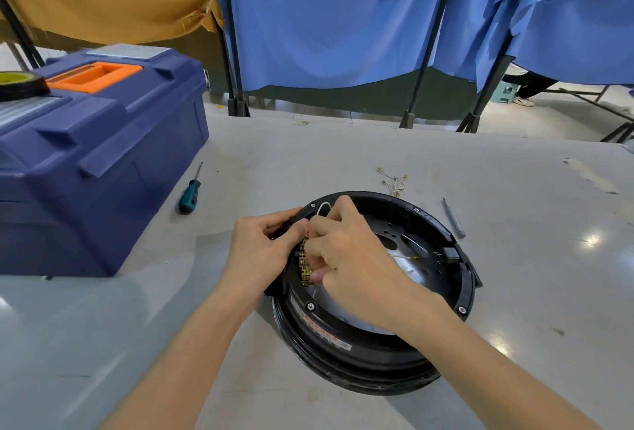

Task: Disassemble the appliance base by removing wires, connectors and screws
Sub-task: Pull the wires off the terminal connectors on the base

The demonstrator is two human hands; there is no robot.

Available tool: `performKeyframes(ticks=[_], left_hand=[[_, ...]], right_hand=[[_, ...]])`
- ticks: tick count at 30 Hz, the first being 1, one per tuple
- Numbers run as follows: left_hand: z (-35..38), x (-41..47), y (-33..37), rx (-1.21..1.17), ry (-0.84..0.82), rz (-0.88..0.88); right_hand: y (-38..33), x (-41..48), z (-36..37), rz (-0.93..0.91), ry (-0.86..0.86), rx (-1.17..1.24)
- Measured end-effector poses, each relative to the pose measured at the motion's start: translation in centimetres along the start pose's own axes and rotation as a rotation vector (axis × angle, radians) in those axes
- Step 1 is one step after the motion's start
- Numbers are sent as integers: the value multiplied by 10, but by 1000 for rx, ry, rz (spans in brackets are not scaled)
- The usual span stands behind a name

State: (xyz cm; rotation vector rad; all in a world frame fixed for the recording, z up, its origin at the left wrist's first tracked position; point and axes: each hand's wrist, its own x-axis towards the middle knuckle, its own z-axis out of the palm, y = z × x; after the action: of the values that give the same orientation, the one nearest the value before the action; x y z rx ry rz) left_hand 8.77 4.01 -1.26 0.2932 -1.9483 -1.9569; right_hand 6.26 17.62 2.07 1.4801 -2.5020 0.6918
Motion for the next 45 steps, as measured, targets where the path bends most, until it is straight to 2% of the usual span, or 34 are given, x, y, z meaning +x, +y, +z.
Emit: performKeyframes(ticks=[11, 15, 19, 23, 29, 33, 35, 37, 42, 45], left_hand=[[0, 1, -2, 4, 7, -9], [0, 1, -2, 2, 14, -3], [-1, 2, -3, 1, 25, -23], [-1, 2, -5, 27, 24, -23], [-2, 11, -5, 99, 50, -50], [1, 23, -2, 134, 18, -46], [4, 29, -1, 151, 6, -42], [7, 34, -2, 158, 1, -40], [6, 39, -7, 184, -4, -15], [6, 39, -9, 186, -2, -8]], right_hand=[[0, -2, -2, 11, -21, 27], [13, -2, -9, 149, -51, -61], [21, -18, -18, 197, -117, 67], [27, -18, -25, 235, 52, 123], [43, -15, -51, 385, 240, 353], [75, -8, -72, 467, 476, 522], [99, -1, -78, 530, 538, 550], [127, 5, -79, 622, 527, 554], [187, 20, -60, 829, 341, 500], [211, 32, -45, 933, 306, 455]])
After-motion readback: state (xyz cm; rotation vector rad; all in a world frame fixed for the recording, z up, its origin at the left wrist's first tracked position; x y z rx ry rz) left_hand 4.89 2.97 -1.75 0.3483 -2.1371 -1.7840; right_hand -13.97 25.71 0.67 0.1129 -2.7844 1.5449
